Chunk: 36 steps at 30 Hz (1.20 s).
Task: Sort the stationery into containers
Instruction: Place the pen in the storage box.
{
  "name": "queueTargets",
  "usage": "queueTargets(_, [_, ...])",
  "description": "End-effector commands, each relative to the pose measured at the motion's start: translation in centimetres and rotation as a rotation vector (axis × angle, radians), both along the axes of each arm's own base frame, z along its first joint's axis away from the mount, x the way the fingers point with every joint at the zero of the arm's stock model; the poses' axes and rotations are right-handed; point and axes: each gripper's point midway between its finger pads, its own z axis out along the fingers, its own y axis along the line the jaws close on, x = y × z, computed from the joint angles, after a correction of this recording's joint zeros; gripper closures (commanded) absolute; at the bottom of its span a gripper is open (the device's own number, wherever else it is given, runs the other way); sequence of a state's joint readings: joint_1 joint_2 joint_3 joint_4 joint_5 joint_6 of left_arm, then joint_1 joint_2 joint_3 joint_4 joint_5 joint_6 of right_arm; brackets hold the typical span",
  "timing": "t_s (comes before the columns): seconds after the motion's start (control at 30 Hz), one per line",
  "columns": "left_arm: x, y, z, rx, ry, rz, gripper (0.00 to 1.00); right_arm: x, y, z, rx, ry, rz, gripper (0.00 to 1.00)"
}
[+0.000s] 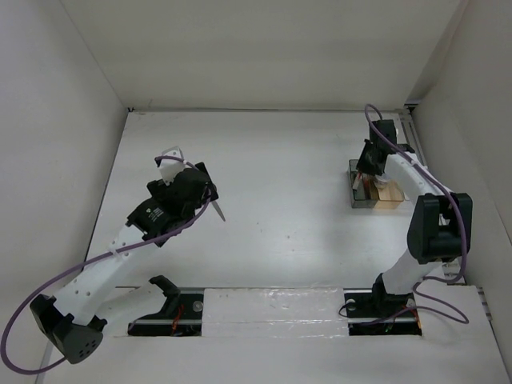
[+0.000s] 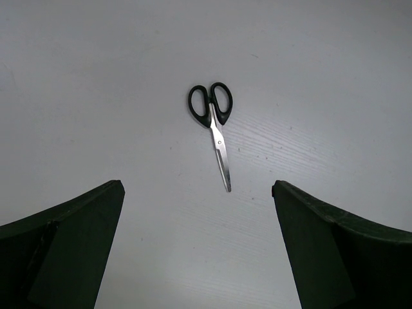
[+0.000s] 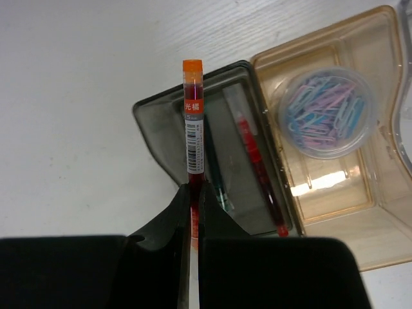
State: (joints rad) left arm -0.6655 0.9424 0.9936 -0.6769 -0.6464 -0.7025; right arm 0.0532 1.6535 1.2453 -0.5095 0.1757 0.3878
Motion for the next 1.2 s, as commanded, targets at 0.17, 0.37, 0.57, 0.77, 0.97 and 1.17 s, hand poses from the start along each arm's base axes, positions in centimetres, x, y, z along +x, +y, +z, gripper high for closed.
queueTargets(0.17, [0.4,-0.3,0.3,0.007,-0.006,-0.013,0.0,-0.6,-2.2,-0.2,-0.014,-0.017,-0.061,1.0])
queueTargets(0.37, [0.5,-0.4,0.1,0.013,0.002,-0.013,0.0,-1.0,-1.7,-0.4,0.015,-0.01,-0.041,1.0])
queueTargets(0.57, [0.5,-0.4,0.1,0.013,0.002,-0.013,0.0,-1.4,-1.4,-1.1,-0.001,0.017,-0.047,0.96])
queueTargets(0.77, [0.5,-0.4,0.1,0.013,0.002,-0.013,0.0,-1.4,-1.6,-0.7,-0.022,0.003,-0.074,0.57])
queueTargets(0.97, [0.6,-0.5,-0.1,0.011,0.008,-0.008,0.0,-1.4,-1.0,1.4,-0.018,-0.05,-0.08,0.39])
queueTargets(1.17, [0.9,-0.6,-1.0,-0.002,0.045,0.035,0.0,-1.9,5.1,8.4,0.037,-0.238,0.068,0.0])
